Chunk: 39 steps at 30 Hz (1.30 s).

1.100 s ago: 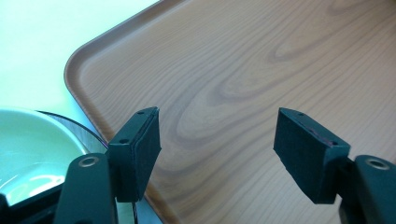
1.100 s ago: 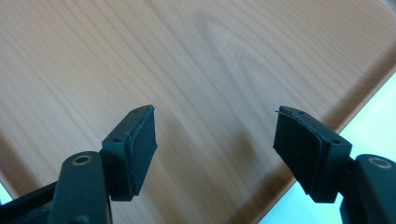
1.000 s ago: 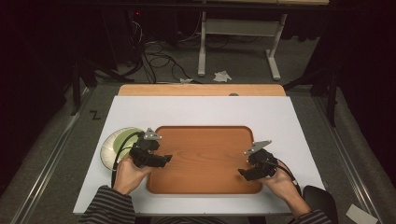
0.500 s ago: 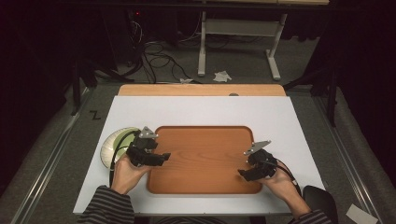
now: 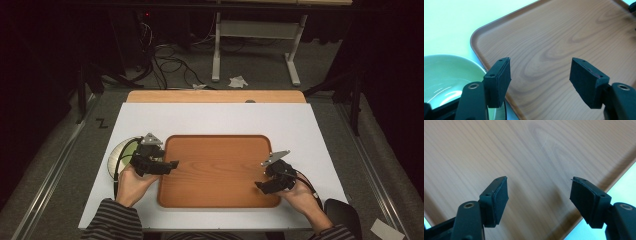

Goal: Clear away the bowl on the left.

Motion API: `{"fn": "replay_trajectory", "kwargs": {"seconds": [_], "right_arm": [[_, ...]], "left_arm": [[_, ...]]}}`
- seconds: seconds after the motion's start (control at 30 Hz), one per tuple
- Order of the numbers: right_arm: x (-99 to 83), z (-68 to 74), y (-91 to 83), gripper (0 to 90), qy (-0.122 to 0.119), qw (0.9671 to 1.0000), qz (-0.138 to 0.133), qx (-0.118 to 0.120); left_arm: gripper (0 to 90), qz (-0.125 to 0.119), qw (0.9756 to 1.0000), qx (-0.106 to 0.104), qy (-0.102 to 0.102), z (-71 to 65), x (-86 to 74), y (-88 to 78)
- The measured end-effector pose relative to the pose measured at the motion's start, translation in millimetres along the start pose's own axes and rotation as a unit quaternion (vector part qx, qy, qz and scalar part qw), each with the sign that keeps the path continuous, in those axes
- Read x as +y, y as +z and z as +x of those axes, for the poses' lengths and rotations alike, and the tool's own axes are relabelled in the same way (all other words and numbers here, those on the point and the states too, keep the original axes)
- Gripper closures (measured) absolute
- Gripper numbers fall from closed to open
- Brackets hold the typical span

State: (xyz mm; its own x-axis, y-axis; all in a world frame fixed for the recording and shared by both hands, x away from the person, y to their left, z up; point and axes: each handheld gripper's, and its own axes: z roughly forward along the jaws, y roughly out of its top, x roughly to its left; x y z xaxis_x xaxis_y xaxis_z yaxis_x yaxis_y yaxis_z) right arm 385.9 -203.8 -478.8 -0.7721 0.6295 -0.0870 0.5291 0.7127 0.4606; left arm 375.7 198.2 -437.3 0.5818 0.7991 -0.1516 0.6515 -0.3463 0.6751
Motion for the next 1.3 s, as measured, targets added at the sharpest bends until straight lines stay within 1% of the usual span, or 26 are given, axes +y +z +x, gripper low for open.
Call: {"fn": "replay_trajectory", "kwargs": {"seconds": [0.2, 0.33, 0.5, 0.63, 0.7, 0.8, 0.9, 1.0, 1.3], "right_arm": [[-0.1, 0.7, 0.3, 32.4, 0.000, 1.0000, -0.001, 0.000], [-0.1, 0.4, 0.3, 32.6, 0.000, 1.0000, 0.000, 0.000], [-0.1, 0.8, -0.1, 32.7, 0.000, 1.0000, -0.001, 0.000], [0.0, 0.7, 0.4, 32.9, -0.001, 1.0000, 0.000, 0.001], [-0.1, 0.4, 0.1, 33.0, 0.000, 1.0000, -0.001, 0.001], [-0.2, 0.6, 0.0, 33.1, 0.000, 1.0000, -0.001, 0.001], [0.0, 1.0, 0.1, 33.4, -0.001, 1.0000, 0.000, 0.002], [-0.1, 0.5, 0.2, 33.5, -0.001, 1.0000, 0.000, 0.002], [-0.1, 0.7, 0.3, 33.6, -0.001, 1.0000, 0.000, 0.003]], "left_arm": [[34.1, -0.003, 1.0000, 0.006, 0.002, 1.5, 0.1, -3.0], [35.4, -0.005, 0.9999, 0.011, -0.003, 3.3, -0.2, -5.4], [35.8, -0.009, 0.9998, 0.017, -0.003, 5.3, -0.7, -9.0], [36.2, -0.010, 0.9997, 0.019, -0.007, 6.9, -1.1, -9.9], [37.3, -0.011, 0.9996, 0.024, -0.011, 8.3, -1.5, -11.2], [37.7, -0.014, 0.9995, 0.021, -0.016, 9.1, -1.4, -12.8], [37.9, -0.017, 0.9994, 0.024, -0.019, 10.8, -1.9, -15.2], [38.0, -0.017, 0.9992, 0.028, -0.024, 14.3, -2.7, -16.7], [38.1, -0.020, 0.9988, 0.034, -0.031, 19.3, -4.1, -20.0]]}}
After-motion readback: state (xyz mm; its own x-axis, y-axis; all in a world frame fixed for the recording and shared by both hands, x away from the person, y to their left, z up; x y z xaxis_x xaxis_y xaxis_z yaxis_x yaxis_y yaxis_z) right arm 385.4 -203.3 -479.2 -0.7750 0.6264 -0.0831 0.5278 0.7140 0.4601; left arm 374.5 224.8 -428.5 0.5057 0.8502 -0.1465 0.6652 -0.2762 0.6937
